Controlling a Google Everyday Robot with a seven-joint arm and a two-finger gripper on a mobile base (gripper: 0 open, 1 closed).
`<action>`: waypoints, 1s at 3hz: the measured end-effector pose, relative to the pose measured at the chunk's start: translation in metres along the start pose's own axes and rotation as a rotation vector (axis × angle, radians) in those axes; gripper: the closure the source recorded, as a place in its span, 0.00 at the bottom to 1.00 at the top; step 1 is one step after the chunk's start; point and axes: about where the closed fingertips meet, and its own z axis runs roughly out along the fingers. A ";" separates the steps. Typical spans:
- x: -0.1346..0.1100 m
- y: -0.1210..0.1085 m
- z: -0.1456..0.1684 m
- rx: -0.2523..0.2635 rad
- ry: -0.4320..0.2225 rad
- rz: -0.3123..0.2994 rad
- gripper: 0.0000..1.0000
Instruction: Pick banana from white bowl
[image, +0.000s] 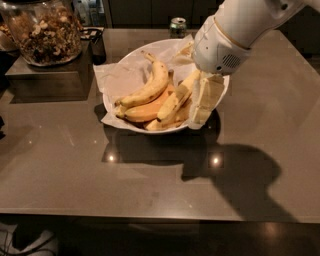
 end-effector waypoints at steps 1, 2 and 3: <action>-0.001 -0.001 0.001 -0.001 -0.002 -0.002 0.27; -0.001 -0.001 0.001 0.000 -0.002 -0.002 0.27; 0.000 -0.009 0.004 0.011 -0.006 -0.025 0.25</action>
Offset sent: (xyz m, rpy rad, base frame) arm 0.0013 0.0012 -0.0004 0.0016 0.0000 0.0020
